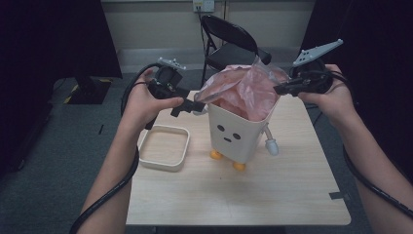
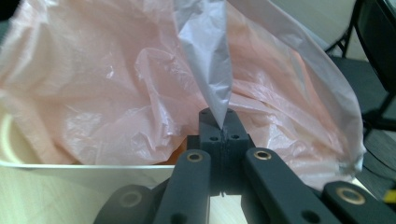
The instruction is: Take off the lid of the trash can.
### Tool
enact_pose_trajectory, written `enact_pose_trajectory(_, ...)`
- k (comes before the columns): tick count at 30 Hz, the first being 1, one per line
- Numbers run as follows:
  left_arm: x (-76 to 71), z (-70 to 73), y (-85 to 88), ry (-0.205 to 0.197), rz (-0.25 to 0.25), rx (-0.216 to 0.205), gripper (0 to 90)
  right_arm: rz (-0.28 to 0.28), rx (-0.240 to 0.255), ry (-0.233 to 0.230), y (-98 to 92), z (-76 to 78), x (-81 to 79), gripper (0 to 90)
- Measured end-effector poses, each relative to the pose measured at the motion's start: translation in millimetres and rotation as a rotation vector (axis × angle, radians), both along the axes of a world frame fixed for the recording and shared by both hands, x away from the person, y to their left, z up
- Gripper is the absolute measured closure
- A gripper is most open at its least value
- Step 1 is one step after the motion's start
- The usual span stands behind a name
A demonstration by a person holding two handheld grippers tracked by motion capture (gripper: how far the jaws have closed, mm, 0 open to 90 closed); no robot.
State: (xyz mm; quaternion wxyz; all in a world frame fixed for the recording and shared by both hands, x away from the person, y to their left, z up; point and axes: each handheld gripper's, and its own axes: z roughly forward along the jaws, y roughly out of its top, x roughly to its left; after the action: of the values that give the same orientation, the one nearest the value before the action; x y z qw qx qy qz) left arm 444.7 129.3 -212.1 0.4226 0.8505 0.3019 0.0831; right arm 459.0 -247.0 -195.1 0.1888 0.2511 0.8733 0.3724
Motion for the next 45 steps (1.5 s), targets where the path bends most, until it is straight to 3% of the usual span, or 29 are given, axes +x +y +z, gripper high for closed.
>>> enact_pose_trajectory(1, -0.8, 0.7, 0.5, 0.006, 0.007, 0.016, 25.2, 0.003, 0.008, -0.003, -1.1, 0.9, -1.1, 90.0)
enact_pose_trajectory(3, -0.4, 0.9, -0.3, -0.023, 0.006, 0.031, 31.8, 0.008, 0.007, -0.011, -4.7, 3.2, -4.7, 90.0)
enact_pose_trajectory(4, -0.8, 1.6, -1.2, -0.017, -0.002, 0.029, 39.8, 0.015, 0.006, -0.013, -6.3, 3.9, -6.9, 90.0)
enact_pose_trajectory(5, -1.1, 2.1, -2.8, 0.003, -0.002, 0.006, 53.5, 0.019, 0.004, -0.021, -8.0, 4.4, -9.1, 90.0)
enact_pose_trajectory(6, -0.7, 1.9, -4.9, 0.0, -0.007, -0.011, 50.7, 0.025, 0.004, -0.023, -9.5, 4.9, -11.9, 90.0)
enact_pose_trajectory(7, -0.8, 2.4, -6.9, -0.01, -0.01, 0.003, 53.6, 0.035, 0.003, -0.024, -10.8, 5.1, -14.5, 90.0)
enact_pose_trajectory(8, -0.3, 2.4, -8.9, 0.0, -0.002, 0.016, 61.0, 0.037, 0.001, -0.029, -12.3, 5.2, -17.0, 90.0)
enact_pose_trajectory(9, -0.1, 2.5, -11.4, 0.015, -0.011, 0.038, 61.9, 0.042, 0.009, -0.025, -13.9, 5.0, -19.1, 90.0)
enact_pose_trajectory(10, -0.1, 2.3, -13.2, 0.01, -0.017, 0.037, 68.4, 0.053, 0.016, -0.021, -15.7, 4.3, -21.7, 90.0)
enact_pose_trajectory(12, -0.6, 2.6, -15.5, 0.046, -0.021, 0.012, 80.2, 0.057, 0.024, -0.018, -18.8, 3.1, -25.9, 90.0)
enact_pose_trajectory(14, -2.0, 4.0, -15.8, 0.04, -0.013, 0.034, 84.0, 0.071, 0.033, -0.013, -21.6, 1.9, -29.9, 90.0)
enact_pose_trajectory(15, -2.9, 4.6, -15.4, 0.062, -0.012, 0.037, 87.0, 0.081, 0.034, -0.008, -23.3, 1.1, -32.5, 90.0)
enact_pose_trajectory(17, -4.9, 4.5, -13.6, 0.08, -0.008, 0.018, 88.6, 0.096, 0.041, -0.003, -27.6, -1.5, -37.2, 90.0)
enact_pose_trajectory(19, -7.2, 2.5, -14.2, 0.107, -0.021, 0.044, 89.2, 0.107, 0.034, 0.006, -31.7, -5.9, -40.5, 90.0)
enact_pose_trajectory(23, -8.8, -0.5, -13.4, 0.132, -0.028, 0.045, 89.6, 0.102, 0.017, 0.043, -38.9, -25.8, -41.3, 90.0)
enact_pose_trajectory(24, -9.0, -1.9, -13.3, 0.144, -0.032, 0.066, 89.7, 0.105, 0.024, 0.057, -40.0, -34.1, -40.4, 90.0)
enact_pose_trajectory(27, -9.2, -8.4, -12.4, 0.173, -0.038, 0.052, 89.8, 0.105, 0.034, 0.096, -39.4, -55.1, -37.1, 90.0)
enact_pose_trajectory(30, -8.8, -14.0, -12.0, 0.18, -0.036, 0.064, 89.9, 0.111, 0.086, 0.104, -38.2, -67.3, -32.6, 90.0)
enact_pose_trajectory(33, -4.1, -21.2, -10.1, 0.181, -0.015, 0.093, 89.9, 0.09, 0.116, 0.076, -37.1, -68.5, -28.1, 90.0)
enact_pose_trajectory(34, -3.3, -22.9, -9.2, 0.185, -0.021, 0.075, 89.9, 0.077, 0.116, 0.064, -33.8, -68.2, -25.5, 90.0)
enact_pose_trajectory(39, -4.0, -28.4, -6.9, 0.192, -0.03, 0.076, 89.9, 0.073, 0.099, 0.044, -17.4, -67.1, -14.2, 90.0)
enact_pose_trajectory(41, -3.2, -28.3, -4.4, 0.2, -0.029, 0.067, 89.9, 0.051, 0.09, 0.043, -14.2, -65.2, -7.9, 90.0)
enact_pose_trajectory(45, -7.7, -27.2, -7.2, 0.183, -0.05, 0.081, 89.8, -0.016, 0.049, -0.011, -9.4, -60.8, 6.7, 90.0)
